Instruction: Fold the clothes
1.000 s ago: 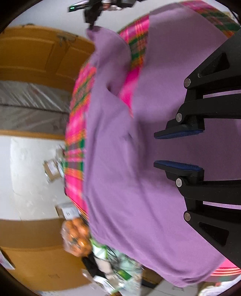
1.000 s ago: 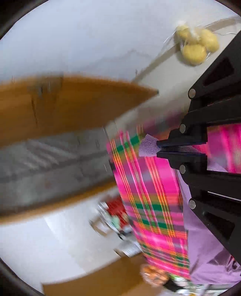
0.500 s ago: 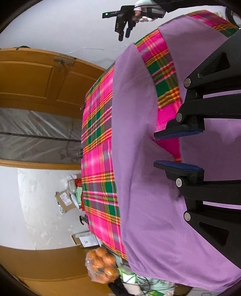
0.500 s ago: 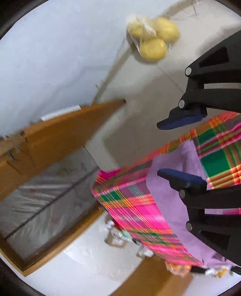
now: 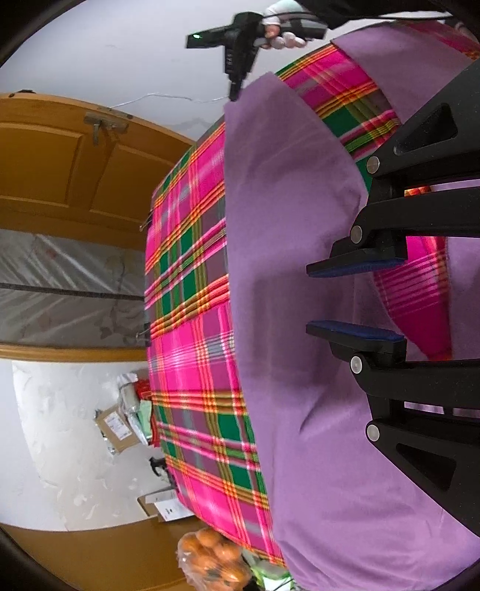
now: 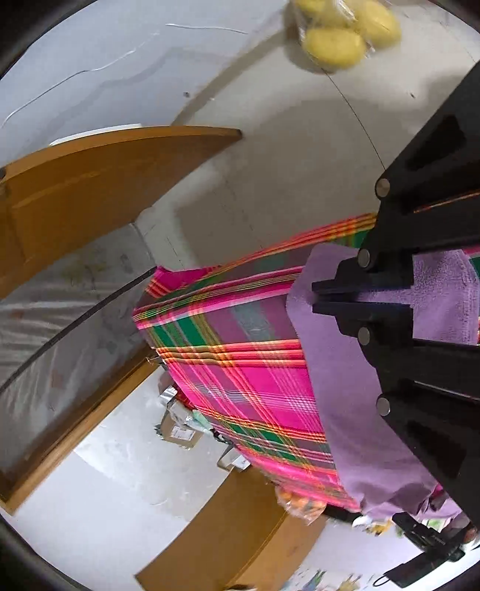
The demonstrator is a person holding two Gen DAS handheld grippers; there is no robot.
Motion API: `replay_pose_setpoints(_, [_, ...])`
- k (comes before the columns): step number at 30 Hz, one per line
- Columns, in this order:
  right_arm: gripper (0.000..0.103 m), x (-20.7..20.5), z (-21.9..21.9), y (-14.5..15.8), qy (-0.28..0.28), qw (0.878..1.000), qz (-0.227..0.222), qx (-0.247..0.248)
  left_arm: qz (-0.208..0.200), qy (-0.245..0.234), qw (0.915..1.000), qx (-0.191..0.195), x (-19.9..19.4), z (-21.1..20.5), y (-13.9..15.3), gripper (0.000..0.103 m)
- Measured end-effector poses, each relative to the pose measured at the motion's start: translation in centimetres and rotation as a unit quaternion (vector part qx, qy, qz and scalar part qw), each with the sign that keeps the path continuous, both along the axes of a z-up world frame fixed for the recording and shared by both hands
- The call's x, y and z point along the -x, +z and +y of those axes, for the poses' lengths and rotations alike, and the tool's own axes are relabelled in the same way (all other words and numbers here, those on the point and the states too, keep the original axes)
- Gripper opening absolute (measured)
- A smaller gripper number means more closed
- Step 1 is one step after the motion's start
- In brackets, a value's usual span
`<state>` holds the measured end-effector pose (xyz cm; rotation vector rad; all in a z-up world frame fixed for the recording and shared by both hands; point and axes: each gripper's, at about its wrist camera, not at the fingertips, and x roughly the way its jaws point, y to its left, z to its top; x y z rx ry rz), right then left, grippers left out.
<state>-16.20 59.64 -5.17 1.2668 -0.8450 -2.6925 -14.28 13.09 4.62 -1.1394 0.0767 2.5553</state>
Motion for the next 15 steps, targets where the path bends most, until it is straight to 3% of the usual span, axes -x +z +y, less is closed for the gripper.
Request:
replay_pose_setpoints(5, [0.004,1.2,0.2,3.8,-0.015,0.998,0.045,-0.037,-0.01,-0.004,0.9999,0.002,0.4,0.4,-0.8,0.025])
replay_pose_setpoints(9, [0.005,2.0,0.4,3.3,-0.058,0.995,0.001,-0.084,-0.042,-0.036,0.9984,-0.008,0.2,0.9,-1.6,0.025])
replay_pose_setpoints(12, [0.011,-0.3,0.3,2.9,-0.066,0.995,-0.001,-0.074,-0.041,-0.039,0.998,-0.029,-1.0,-0.4,-1.0,0.025])
replay_pose_setpoints(14, [0.024,-1.8,0.2,2.7,-0.071,0.995,-0.003,-0.067,-0.029,-0.018,0.9988,-0.036,-1.9,-2.4,-0.2,0.025])
replay_pose_setpoints(15, [0.025,-2.5,0.1,2.6,-0.073,0.995,-0.003,-0.064,-0.024,-0.005,0.9989,-0.039,-2.3,-3.5,0.2,0.025])
